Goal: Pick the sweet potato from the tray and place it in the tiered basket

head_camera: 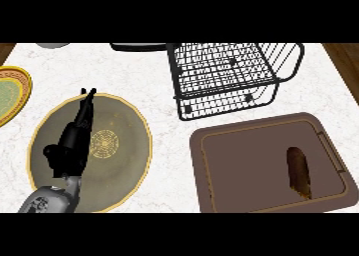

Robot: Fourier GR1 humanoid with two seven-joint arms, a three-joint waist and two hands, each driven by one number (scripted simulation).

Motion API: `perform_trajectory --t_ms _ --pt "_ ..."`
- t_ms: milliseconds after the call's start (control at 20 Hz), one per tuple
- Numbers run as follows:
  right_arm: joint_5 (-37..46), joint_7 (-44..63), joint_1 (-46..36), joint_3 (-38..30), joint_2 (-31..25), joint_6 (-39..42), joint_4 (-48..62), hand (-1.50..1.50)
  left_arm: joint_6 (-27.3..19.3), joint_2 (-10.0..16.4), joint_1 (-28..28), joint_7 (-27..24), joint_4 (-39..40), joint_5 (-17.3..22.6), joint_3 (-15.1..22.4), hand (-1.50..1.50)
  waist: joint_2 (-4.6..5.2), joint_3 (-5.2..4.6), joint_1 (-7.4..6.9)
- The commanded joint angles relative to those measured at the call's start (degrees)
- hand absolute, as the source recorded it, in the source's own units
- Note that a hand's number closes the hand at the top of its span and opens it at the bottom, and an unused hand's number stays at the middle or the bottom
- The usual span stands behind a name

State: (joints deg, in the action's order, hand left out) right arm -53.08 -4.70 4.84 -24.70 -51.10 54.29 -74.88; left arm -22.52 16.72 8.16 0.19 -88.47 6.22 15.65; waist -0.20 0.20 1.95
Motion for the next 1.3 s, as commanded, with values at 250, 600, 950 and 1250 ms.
perform_trajectory --t_ms 250,600,950,1250 --pt "28.46 -2.34 -1.07 -8.78 -10.36 2.37 -18.89 -1.50 -1.29 -1.68 0.53 1.34 -0.13 -1.23 1.20 0.00 -0.28 -0.08 -0.10" --pt "41.52 0.13 2.53 -6.08 -3.42 -1.28 -34.20 -1.50 -1.31 -3.85 1.75 -0.12 1.88 -2.98 1.48 0.00 0.12 -0.20 -1.15" --pt "43.53 4.99 5.65 -7.41 3.60 1.65 -43.09 -1.50 1.66 -3.13 0.17 1.30 -0.81 -4.02 -0.81 0.00 0.09 -0.21 -1.40" --pt "53.60 4.65 3.71 -1.93 4.65 3.74 -41.51 -1.50 0.64 -5.91 2.24 2.62 -0.13 -6.17 -0.42 0.00 0.21 -0.16 -1.99"
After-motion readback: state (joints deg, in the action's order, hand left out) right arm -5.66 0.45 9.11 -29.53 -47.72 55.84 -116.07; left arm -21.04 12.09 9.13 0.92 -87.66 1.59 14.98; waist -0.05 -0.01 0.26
